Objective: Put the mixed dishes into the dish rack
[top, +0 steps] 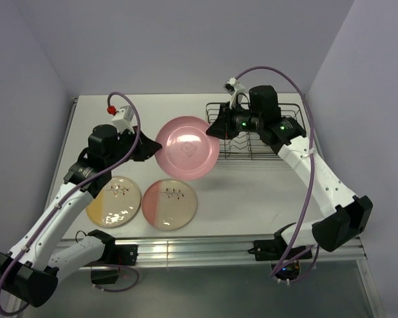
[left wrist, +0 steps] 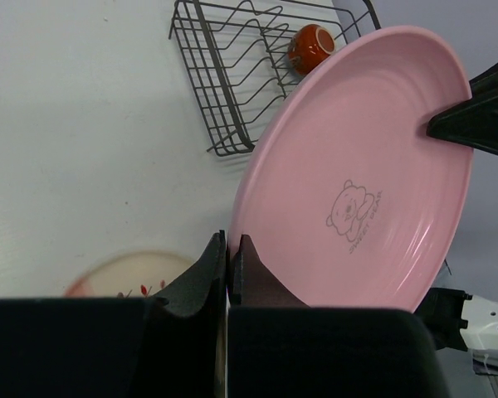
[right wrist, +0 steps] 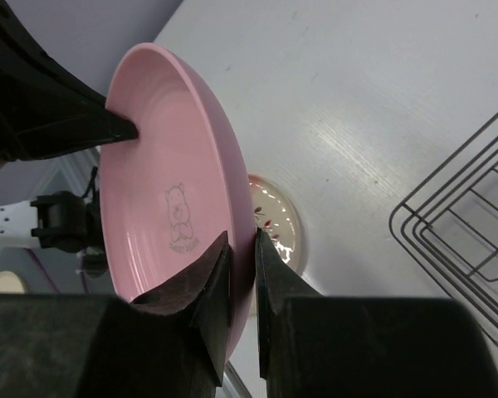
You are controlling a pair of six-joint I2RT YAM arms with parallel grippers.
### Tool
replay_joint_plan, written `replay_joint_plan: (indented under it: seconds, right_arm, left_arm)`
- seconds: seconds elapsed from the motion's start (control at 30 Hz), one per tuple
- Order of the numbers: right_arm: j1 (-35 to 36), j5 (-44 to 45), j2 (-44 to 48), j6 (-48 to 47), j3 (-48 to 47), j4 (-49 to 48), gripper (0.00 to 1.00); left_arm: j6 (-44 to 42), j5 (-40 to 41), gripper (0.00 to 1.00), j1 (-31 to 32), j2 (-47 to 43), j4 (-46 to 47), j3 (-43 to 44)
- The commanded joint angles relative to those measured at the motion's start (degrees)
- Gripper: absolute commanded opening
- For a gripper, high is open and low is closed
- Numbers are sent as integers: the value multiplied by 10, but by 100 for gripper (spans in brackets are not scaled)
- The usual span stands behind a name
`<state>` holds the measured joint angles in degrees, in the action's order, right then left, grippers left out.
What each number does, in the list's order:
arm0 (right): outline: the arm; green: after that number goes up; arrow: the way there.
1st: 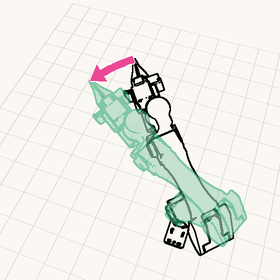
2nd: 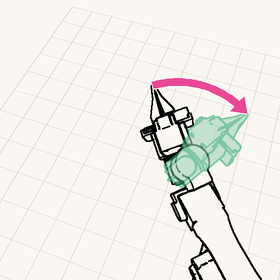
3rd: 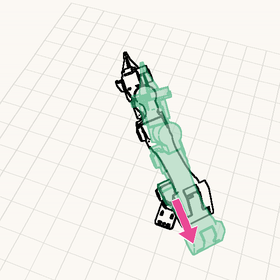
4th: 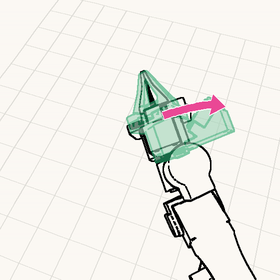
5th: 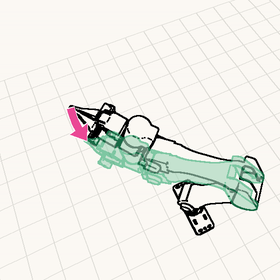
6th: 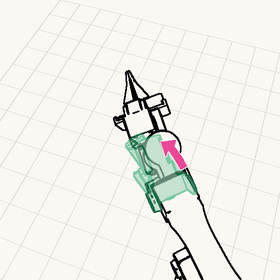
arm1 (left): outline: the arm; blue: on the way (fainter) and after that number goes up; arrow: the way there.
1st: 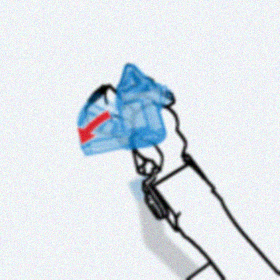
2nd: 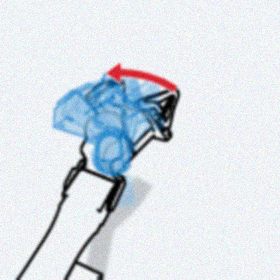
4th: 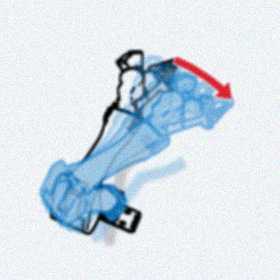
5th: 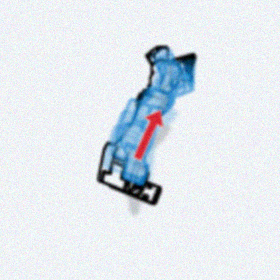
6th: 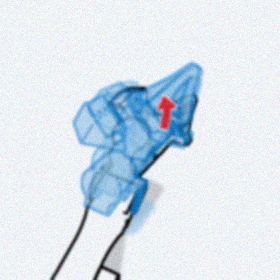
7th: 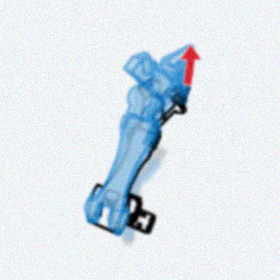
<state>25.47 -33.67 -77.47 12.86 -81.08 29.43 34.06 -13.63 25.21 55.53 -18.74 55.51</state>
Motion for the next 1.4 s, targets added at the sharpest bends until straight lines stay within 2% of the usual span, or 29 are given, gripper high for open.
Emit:
replay_joint_plan:
  seconds: [0.0, 0.17, 0.2, 0.23, 0.5, 0.6, 0.63, 0.67, 0.8, 0.83, 0.9, 0.93, 1.0, 1.03, 1.17, 1.3, 1.33, 1.37]
  right_arm:
    - [37, -18, 3, -37, -20, 12, 0]
    - [48, -8, -32, -68, -49, 63, 2]
    - [48, -10, -43, -68, -52, 64, 6]
    - [48, -15, -47, -70, -54, 67, 18]
    - [48, -47, -71, -75, -72, 70, 41]
    - [48, -60, -69, -74, -73, 70, 34]
    - [48, -56, -68, -73, -72, 67, 8]
    - [48, -52, -67, -69, -70, 68, 0]
    - [48, -40, -56, -68, -51, 64, 0]
    - [48, -38, -50, -69, -44, 53, 0]
    - [48, -15, -32, -64, -29, 40, 0]
    - [48, -1, -26, -62, -22, 25, 0]
    - [48, 61, -8, -59, -15, 14, 0]
    - [49, 80, -7, -64, -18, 22, 0]
    - [48, 145, -5, -78, -44, 34, 0]
    - [48, 284, 14, -93, -43, 12, 0]
    - [48, 366, 24, -105, -32, -28, 0]
    - [48, 405, 46, -137, -8, -53, 0]
  left_arm:
    - [4, -37, 0, 12, 3, 47, 39]
    - [0, -42, 0, 24, -9, 49, 36]
    - [0, -41, 0, 26, -12, 49, 34]
    - [-3, -42, 0, 26, -17, 47, 33]
    - [-22, -37, 0, 27, -33, 16, 41]
    - [-24, -32, 0, 27, -38, 13, 40]
    - [-24, -32, 0, 27, -38, 16, 37]
    - [-24, -32, 0, 28, -38, 15, 36]
    - [-24, -16, 0, 27, -34, 9, 39]
    - [-22, -8, 3, 27, -32, 1, 43]
    - [-9, 37, 37, 27, -27, -9, 48]
    - [-1, 59, 66, 27, -21, -16, 57]
    - [20, 116, 82, 28, -16, -29, 63]
    - [24, 124, 99, 27, -10, -26, 68]
    - [38, 173, 99, 27, 13, -42, 100]
    - [74, 272, 99, 27, 31, -67, 124]
    - [78, 285, 99, 27, 34, -61, 121]
    - [81, 279, 99, 28, 35, -52, 115]
